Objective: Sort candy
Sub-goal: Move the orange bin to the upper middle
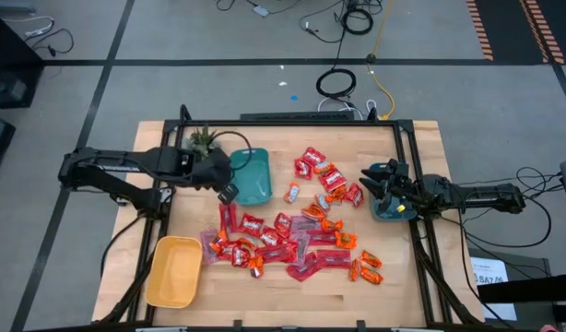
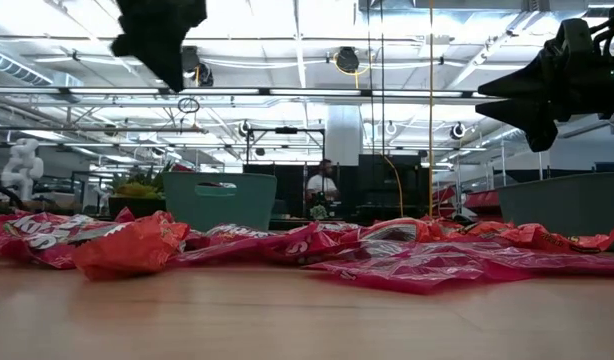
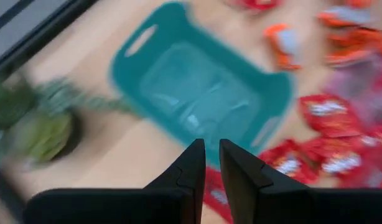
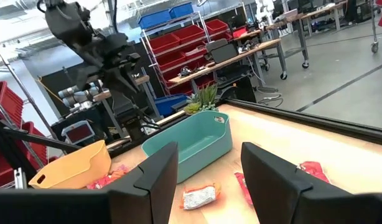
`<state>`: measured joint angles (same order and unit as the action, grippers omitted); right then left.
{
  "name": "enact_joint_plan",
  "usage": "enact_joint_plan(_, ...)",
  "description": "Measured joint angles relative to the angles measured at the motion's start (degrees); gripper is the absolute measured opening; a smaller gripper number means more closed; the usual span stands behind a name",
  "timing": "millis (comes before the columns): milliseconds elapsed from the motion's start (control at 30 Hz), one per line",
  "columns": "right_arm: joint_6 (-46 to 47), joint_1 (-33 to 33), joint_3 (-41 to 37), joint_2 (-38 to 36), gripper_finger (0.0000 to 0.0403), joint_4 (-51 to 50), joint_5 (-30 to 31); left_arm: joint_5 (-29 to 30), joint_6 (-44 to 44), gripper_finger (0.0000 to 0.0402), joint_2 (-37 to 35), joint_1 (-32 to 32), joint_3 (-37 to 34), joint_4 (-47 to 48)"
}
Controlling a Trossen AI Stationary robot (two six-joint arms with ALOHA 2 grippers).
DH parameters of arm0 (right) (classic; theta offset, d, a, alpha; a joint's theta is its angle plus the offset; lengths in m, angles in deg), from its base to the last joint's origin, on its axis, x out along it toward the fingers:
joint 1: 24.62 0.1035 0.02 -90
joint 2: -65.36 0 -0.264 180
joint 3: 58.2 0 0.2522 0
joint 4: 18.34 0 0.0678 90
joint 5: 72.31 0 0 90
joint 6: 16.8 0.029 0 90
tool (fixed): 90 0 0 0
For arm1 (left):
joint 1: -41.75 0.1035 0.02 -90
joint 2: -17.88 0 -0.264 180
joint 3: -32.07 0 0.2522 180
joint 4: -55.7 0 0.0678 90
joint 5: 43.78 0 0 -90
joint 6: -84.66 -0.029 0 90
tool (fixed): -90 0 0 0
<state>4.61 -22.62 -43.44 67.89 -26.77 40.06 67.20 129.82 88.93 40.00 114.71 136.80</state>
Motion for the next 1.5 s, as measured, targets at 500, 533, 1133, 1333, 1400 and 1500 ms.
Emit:
enact_joint_plan(500, 10.78, 0.00, 0.00, 0.01, 0.0169, -1.55, 0.00, 0.14, 24.32, 0.0060, 0.02, -10.40, 0.00, 14.93)
enact_joint_plan(533, 11.36, 0.00, 0.00, 0.01, 0.0169, -1.55, 0.00, 0.13, 25.59, 0.0060, 0.02, -11.41, 0.00, 15.57)
enact_joint_plan(1133, 9.80, 0.00, 0.00, 0.01, 0.0169, -1.67, 0.00, -9.80, 67.76, 0.0060, 0.02, -29.92, 0.00, 22.24)
enact_joint_plan(1333, 7.52, 0.00, 0.00, 0.01, 0.0169, -1.69, -0.07, -14.60, 73.21, 0.0087, 0.02, -32.21, 0.00, 22.37)
enact_joint_plan(1400, 7.49, -0.01, 0.00, 0.01, 0.0169, -1.69, -0.08, -16.40, 74.50, 0.0108, 0.05, -32.87, 0.00, 22.37)
enact_joint_plan(1500, 7.49, 0.00, 0.00, 0.01, 0.0169, -1.71, -0.17, -18.63, 75.55, 0.0145, 0.06, -33.92, 0.00, 22.62)
